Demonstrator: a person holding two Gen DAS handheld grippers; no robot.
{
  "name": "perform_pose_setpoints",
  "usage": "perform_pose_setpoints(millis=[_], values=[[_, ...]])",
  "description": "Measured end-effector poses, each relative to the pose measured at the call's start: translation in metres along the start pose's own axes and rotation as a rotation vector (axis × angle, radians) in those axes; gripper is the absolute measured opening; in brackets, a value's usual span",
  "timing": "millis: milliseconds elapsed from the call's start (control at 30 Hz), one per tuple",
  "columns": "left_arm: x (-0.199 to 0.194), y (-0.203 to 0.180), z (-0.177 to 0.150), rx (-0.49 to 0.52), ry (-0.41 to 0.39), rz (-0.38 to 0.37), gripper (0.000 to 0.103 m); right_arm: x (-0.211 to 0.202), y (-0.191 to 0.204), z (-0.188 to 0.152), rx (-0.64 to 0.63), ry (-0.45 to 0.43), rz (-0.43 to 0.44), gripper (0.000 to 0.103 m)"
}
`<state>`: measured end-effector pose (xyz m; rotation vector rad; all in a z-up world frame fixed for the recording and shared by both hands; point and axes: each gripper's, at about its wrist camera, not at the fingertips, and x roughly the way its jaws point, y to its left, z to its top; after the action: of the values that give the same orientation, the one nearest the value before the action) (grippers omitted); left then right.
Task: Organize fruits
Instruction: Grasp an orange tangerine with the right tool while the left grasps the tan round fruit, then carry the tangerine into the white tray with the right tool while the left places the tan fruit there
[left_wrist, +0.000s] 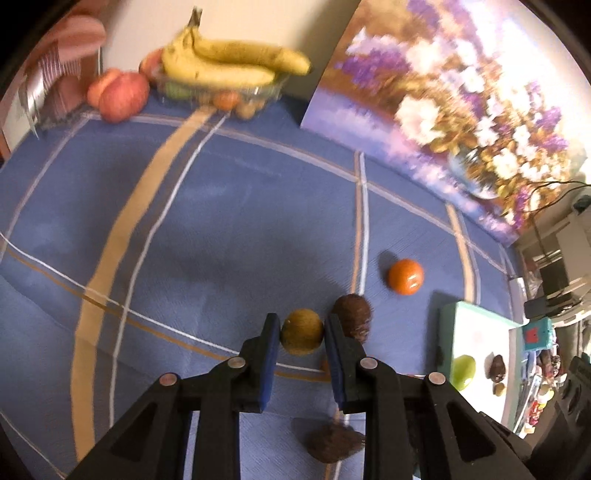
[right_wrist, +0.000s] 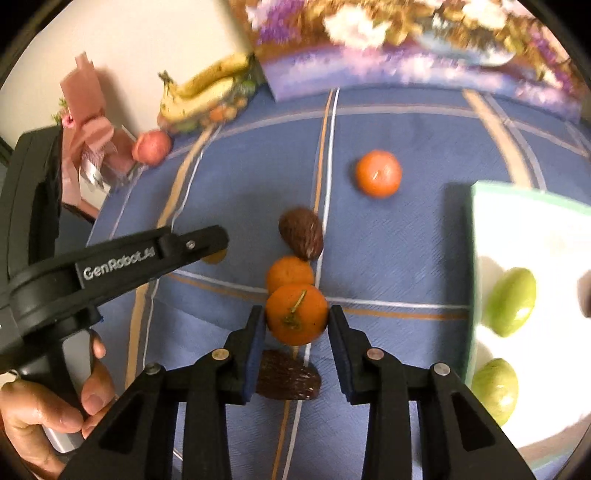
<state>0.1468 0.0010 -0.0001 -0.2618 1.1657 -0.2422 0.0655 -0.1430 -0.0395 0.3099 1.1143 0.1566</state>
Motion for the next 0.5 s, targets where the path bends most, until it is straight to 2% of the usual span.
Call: perform_pose_setpoints(millis=[200, 500], values=[[-0.026, -0.013, 0.003, 0.021, -0.064, -0.028, 0.026, -0.035, -0.016, 0.002, 0.034, -0.082, -0.072, 0.036], [-0.045, -0.031, -0.007, 0.056, -0.101, -0.055, 0.026, -0.065, -0.051, -0.002, 0.100, -0.155, -0.135, 0.036]])
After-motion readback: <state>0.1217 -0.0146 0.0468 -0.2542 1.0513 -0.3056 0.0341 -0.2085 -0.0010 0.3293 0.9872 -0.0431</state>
